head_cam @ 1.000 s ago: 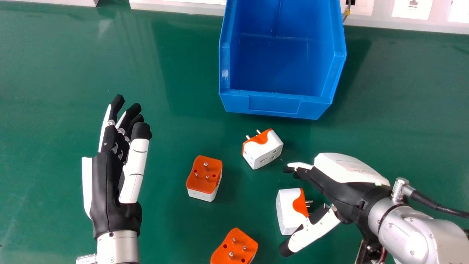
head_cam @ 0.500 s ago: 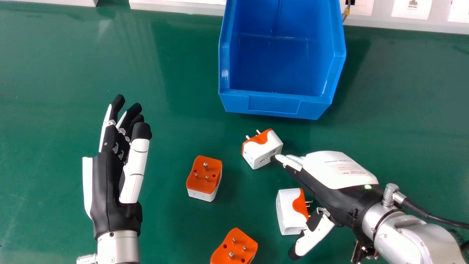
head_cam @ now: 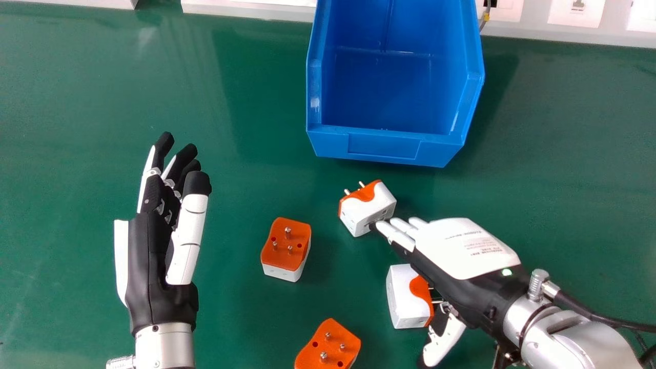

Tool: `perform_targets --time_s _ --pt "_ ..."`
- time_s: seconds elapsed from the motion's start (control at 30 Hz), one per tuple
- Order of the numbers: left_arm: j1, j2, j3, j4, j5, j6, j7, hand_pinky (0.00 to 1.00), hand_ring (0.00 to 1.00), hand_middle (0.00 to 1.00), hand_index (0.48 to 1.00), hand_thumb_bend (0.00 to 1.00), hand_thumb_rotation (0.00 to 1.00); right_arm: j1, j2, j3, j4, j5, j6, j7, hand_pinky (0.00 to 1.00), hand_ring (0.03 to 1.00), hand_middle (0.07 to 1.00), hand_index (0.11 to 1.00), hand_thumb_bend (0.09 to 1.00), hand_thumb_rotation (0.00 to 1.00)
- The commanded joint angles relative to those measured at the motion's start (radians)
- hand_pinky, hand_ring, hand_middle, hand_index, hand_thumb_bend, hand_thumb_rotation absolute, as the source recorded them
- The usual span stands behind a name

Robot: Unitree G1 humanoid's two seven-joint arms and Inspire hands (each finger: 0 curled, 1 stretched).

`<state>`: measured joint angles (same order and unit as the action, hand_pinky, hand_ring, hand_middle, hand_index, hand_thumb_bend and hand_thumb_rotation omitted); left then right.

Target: Pick all objects and put in blue box

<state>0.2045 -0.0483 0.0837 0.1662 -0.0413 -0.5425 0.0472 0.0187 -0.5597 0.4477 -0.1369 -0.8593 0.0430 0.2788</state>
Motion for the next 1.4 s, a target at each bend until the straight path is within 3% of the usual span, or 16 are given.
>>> perform_targets --time_s 0.0,0.13,0.27,0.5,0.83,1.07,1.2,1.23,1.37 --pt "0.001 -0.011 -0.006 -0.023 0.004 -0.008 0.003 0.81 0.88 0.88 0.922 0.78 0.77 -0.018 0.006 -0.006 0.003 -0.004 0.016 0.028 0.89 0.932 0.937 0.910 0.999 0.06" --pt "0.004 -0.010 -0.008 -0.034 0.011 -0.003 0.008 0.81 0.88 0.88 0.922 0.78 0.77 -0.023 0.021 0.010 0.035 -0.021 0.051 0.075 0.85 0.902 0.911 0.876 0.994 0.05" --pt "0.000 -0.007 -0.005 -0.031 0.009 -0.003 0.007 0.81 0.88 0.88 0.922 0.78 0.77 -0.036 0.031 0.028 0.082 -0.041 0.068 0.093 0.82 0.877 0.889 0.849 0.990 0.04" --pt "-0.005 -0.010 -0.010 -0.036 0.016 0.003 0.013 0.80 0.88 0.88 0.921 0.78 0.77 -0.046 0.033 0.032 0.127 -0.023 0.051 0.064 0.78 0.840 0.860 0.811 0.985 0.02" --pt "-0.004 -0.004 -0.011 -0.044 0.019 0.006 0.013 0.80 0.88 0.88 0.921 0.78 0.77 -0.033 0.053 0.039 0.142 0.006 0.016 0.015 0.76 0.814 0.838 0.786 0.982 0.02" --pt "-0.015 -0.003 -0.009 -0.032 0.009 0.006 0.007 0.80 0.88 0.88 0.921 0.78 0.77 -0.027 0.063 0.045 0.160 0.011 -0.016 -0.011 0.74 0.798 0.824 0.777 0.980 0.01" --pt "-0.018 -0.004 -0.010 -0.033 0.006 0.007 0.004 0.80 0.88 0.88 0.921 0.78 0.77 -0.011 0.063 0.052 0.167 0.001 -0.043 -0.054 0.71 0.774 0.809 0.764 0.976 0.01" --pt "-0.019 -0.004 -0.010 -0.032 0.004 0.007 0.003 0.80 0.88 0.88 0.921 0.78 0.77 -0.009 0.064 0.055 0.171 -0.002 -0.049 -0.065 0.65 0.723 0.782 0.746 0.968 0.01" --pt "-0.021 -0.004 -0.007 -0.032 -0.003 0.008 -0.003 0.80 0.88 0.88 0.921 0.78 0.77 -0.011 0.067 0.069 0.192 -0.026 -0.059 -0.100 0.65 0.723 0.782 0.746 0.968 0.01"
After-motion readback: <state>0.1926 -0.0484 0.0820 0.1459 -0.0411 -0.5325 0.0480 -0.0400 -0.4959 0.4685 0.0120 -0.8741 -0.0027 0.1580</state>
